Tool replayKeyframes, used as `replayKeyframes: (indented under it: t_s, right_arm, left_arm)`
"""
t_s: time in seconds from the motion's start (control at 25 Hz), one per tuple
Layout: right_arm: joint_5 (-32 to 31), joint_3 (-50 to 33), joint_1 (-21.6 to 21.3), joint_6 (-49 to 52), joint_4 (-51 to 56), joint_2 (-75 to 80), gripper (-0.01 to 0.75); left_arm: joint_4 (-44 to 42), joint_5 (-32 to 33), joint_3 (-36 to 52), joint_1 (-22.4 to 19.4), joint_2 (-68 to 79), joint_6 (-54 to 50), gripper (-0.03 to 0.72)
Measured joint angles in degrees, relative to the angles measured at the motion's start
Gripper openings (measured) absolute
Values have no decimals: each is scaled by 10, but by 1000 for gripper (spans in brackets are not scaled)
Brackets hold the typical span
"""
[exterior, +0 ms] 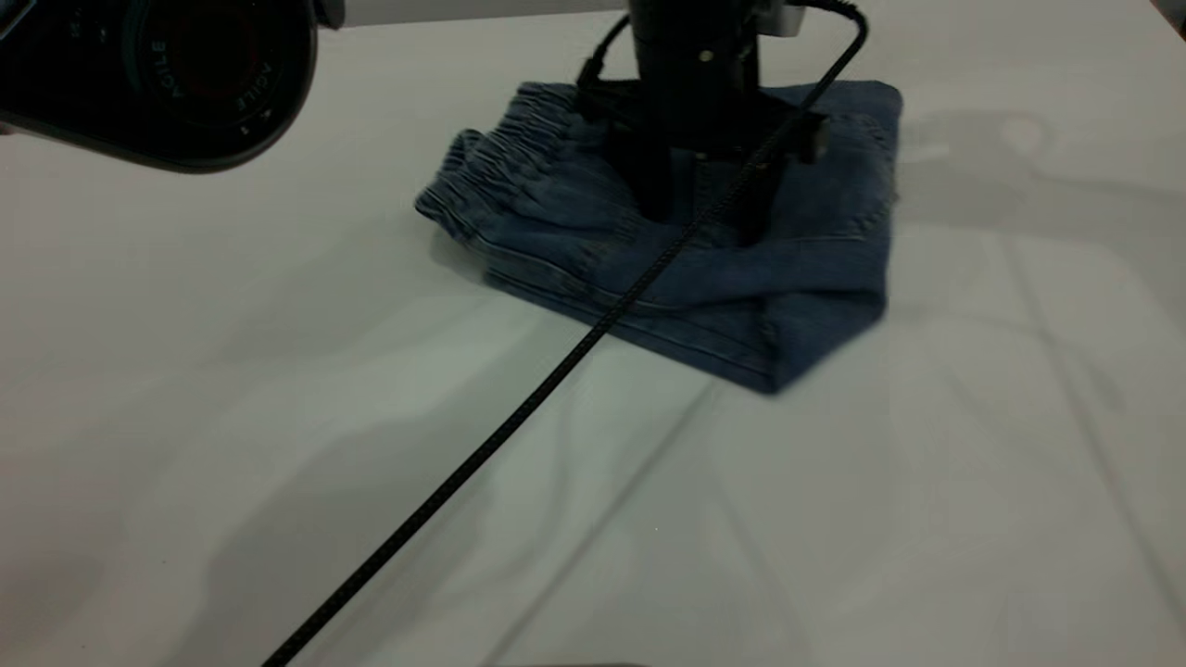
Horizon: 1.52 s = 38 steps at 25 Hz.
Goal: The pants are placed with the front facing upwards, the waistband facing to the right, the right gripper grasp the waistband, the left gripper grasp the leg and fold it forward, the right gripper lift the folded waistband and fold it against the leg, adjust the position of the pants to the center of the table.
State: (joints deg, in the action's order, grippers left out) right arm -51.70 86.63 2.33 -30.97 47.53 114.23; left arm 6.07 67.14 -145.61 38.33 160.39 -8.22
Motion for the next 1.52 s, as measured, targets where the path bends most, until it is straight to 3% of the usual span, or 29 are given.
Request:
replayKeyframes:
  t_s: [0.48,1.0,1.52]
  right_arm:
    - [-9,0,0,-9,0,-41,593]
    - [-163,0,0,19,0,-227,592]
    - [-196,-3,0,85,-44,-367,592]
  left_arm:
    - [19,0,3,1,-67,67,568]
    - [-27,0,12,1,-198,82,568]
    - [-114,0,339,1,-454,98,568]
